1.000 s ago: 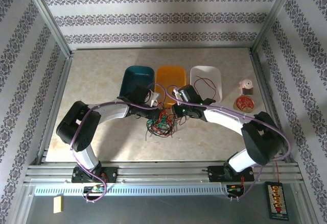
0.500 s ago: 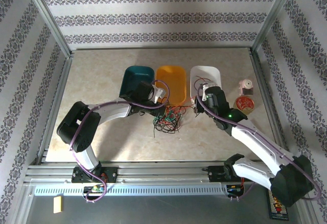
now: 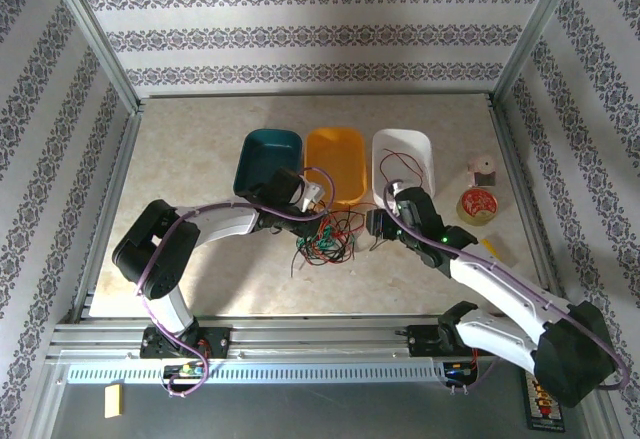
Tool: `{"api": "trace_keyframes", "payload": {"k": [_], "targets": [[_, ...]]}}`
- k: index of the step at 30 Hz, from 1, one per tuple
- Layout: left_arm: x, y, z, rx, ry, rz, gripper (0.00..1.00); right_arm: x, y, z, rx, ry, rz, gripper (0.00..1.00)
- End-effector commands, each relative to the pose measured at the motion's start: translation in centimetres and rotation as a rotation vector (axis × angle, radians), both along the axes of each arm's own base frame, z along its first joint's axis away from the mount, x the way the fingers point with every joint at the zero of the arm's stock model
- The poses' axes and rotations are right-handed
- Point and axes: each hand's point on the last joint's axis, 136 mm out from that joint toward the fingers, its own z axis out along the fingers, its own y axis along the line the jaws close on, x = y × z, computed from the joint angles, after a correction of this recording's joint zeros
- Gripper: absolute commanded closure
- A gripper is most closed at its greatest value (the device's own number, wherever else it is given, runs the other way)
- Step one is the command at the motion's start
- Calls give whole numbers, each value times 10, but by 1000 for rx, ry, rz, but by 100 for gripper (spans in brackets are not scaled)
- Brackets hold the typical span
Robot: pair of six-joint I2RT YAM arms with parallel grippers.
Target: Untangle the cables
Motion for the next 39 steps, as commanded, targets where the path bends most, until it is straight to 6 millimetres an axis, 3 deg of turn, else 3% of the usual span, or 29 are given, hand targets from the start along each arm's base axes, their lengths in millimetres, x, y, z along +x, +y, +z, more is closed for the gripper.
{"api": "trace_keyframes", "payload": {"k": [1,5,9,13,18,23,26,31,39], "targets": [[-23,14,-23,102,67,-38,98,8,-10,22,17,-95,-50,28],[-23,14,-23,115,67,-53,98,16,-31,53,64,-157,-74,25],[-25,13,-23,113,65,-62,98,18,-26,50,99,-67,0,29],[-27,12,-23,113,54,-64,97,14,2,22,92,61,111,33],[-29,8,-20,94,36,-61,97,9,45,17,50,58,241,33],[-33,5,-16,78,12,-77,97,7,74,-8,61,155,277,34],[-32,8,-15,95,0,-73,97,12,73,-22,51,206,227,33],[-31,11,-15,112,-6,-58,97,22,52,-33,0,217,116,32],[-27,16,-21,143,-9,-33,97,5,18,-67,-40,322,23,40]]}}
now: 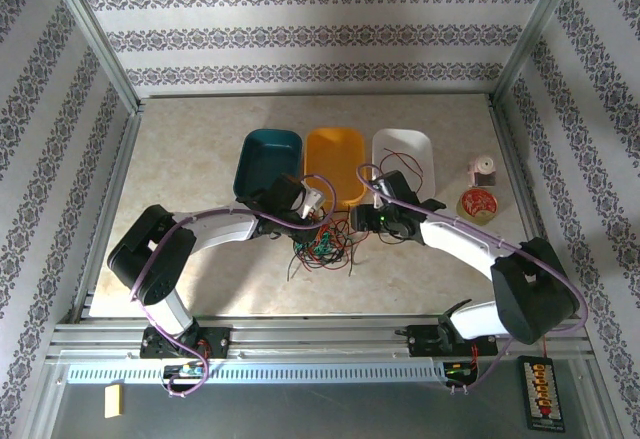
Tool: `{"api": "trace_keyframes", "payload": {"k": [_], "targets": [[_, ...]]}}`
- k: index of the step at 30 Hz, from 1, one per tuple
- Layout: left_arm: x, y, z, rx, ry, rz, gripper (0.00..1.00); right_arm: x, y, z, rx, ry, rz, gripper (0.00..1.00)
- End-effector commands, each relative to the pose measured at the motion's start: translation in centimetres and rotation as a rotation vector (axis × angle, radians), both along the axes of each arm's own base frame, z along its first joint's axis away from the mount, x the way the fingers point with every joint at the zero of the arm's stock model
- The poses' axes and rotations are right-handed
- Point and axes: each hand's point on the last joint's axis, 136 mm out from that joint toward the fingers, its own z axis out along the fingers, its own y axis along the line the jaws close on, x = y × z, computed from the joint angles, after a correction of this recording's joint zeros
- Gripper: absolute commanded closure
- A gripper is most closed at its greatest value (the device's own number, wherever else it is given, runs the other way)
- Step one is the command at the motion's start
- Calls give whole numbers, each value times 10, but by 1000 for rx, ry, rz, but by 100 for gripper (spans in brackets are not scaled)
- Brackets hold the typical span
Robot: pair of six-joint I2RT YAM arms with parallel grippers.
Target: Untangle the cables
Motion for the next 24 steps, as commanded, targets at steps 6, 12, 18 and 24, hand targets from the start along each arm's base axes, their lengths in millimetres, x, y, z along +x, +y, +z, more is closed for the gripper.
{"api": "trace_keyframes", "payload": {"k": [6,12,18,24], "targets": [[-12,12,-18,86,25,3,96,-16,-12,-42,-76,113,-45,44],[-13,11,-14,79,13,7,91,-9,-4,-51,-186,92,-4,48],[-12,13,-12,86,-4,18,73,-13,-11,-64,-354,84,-5,60],[-10,17,-12,105,-9,41,41,-9,-17,-60,-402,26,-58,90]]}}
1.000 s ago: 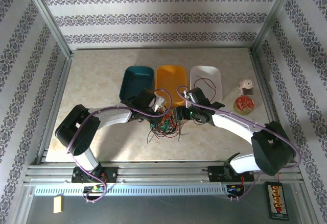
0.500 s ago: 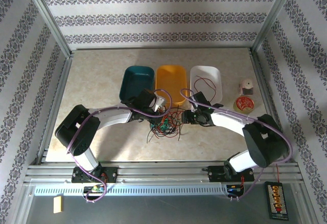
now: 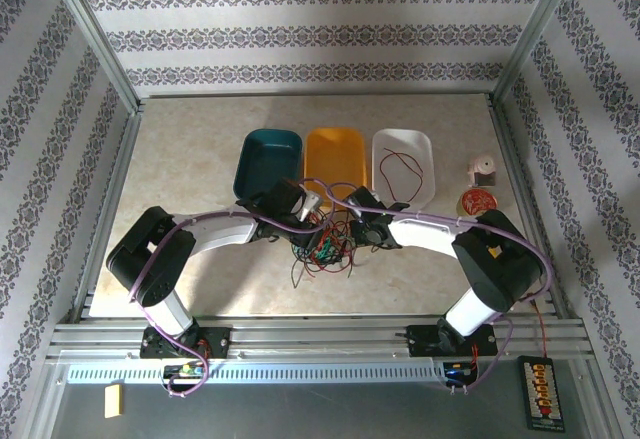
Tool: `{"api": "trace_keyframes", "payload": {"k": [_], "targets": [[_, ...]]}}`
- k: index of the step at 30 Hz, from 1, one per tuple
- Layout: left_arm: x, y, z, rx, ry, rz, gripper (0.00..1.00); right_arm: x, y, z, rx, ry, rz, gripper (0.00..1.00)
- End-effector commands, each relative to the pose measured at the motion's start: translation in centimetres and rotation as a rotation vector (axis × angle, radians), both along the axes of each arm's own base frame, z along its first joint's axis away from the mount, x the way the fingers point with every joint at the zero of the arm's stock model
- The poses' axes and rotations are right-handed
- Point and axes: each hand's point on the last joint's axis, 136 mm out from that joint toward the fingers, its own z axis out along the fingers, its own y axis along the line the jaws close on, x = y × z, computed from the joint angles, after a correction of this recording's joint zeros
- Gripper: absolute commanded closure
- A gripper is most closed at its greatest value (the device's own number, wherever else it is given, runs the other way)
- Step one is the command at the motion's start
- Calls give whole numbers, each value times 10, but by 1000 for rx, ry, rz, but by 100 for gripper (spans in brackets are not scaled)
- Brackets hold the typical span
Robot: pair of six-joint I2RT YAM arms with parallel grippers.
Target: Untangle the cables
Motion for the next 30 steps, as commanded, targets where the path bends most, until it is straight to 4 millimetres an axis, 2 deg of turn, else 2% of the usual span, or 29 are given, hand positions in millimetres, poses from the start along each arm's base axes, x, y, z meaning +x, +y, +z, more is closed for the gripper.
{"api": "trace_keyframes", "payload": {"k": [1,4,7,12,18,24,30], "targets": [[-8,8,-4,51,6,15,40,0,-12,-1,-49,-32,-33,93],[-4,13,-2,59,-16,42,41,8,-5,27,24,-132,-11,100],[-4,16,-3,68,-23,52,41,16,-7,73,74,-276,0,100],[-5,19,-11,89,-8,59,41,24,-20,155,120,-515,-5,100],[-5,18,-18,89,2,58,42,25,-39,225,102,-698,-34,100],[-7,18,-24,93,17,57,43,22,-50,282,116,-838,-60,100],[-14,22,-27,95,35,62,43,17,-52,317,157,-912,-50,100]]}}
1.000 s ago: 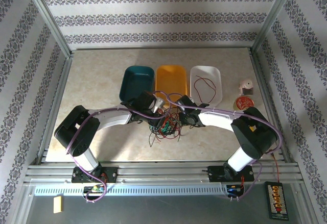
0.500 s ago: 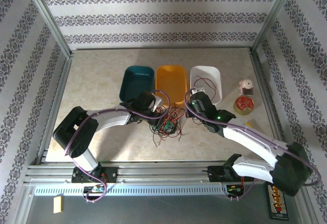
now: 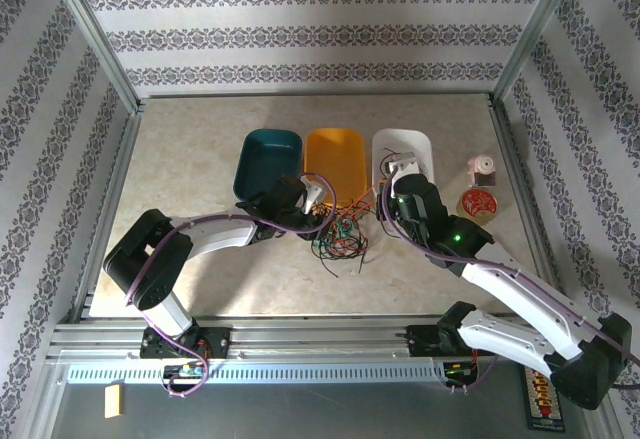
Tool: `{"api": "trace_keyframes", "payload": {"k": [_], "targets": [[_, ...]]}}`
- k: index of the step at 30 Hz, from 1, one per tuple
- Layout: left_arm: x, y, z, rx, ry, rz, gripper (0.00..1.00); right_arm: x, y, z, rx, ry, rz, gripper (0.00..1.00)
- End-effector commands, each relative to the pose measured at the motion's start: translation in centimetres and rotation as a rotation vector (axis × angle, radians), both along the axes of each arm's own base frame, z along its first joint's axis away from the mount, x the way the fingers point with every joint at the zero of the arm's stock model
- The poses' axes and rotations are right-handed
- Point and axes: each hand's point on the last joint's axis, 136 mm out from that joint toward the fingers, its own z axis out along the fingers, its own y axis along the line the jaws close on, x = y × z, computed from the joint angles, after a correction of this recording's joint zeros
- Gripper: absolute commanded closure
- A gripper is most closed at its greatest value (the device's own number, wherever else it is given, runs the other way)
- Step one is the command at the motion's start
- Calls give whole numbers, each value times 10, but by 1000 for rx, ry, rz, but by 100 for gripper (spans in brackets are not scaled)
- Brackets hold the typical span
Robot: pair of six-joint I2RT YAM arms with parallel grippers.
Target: Untangle the cables
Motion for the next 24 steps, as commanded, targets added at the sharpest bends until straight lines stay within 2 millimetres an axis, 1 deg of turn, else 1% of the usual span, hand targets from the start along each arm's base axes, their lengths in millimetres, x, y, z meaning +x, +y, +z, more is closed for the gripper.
{"api": "trace_keyframes", "payload": {"k": [1,3,4,6,8,9,11,13,15,19,21,24], "targets": [[-35,40,-50,185,158,28,42,9,-22,87,85,-238,-112,100],[-38,35,-38,138,149,22,40,9,-12,82,84,-211,-64,100],[-38,32,-28,106,134,19,35,9,-7,77,88,-193,-46,100],[-37,25,-2,34,83,3,16,10,2,64,107,-151,-21,100],[-36,23,25,-12,29,-10,7,11,9,49,134,-112,-9,100],[-38,21,37,-31,4,-28,5,12,13,41,145,-89,-6,100],[-42,19,58,-59,-35,-63,2,14,19,29,170,-59,-7,100],[-46,20,71,-68,-62,-93,0,15,25,20,187,-36,-6,100],[-51,20,82,-68,-91,-123,1,16,30,12,194,-13,0,100],[-53,21,90,-60,-112,-145,0,15,38,1,207,22,21,100],[-51,14,91,-80,-109,-159,1,14,41,-1,211,29,34,100],[-43,0,92,-127,-105,-173,6,13,39,-1,210,27,32,100]]}}
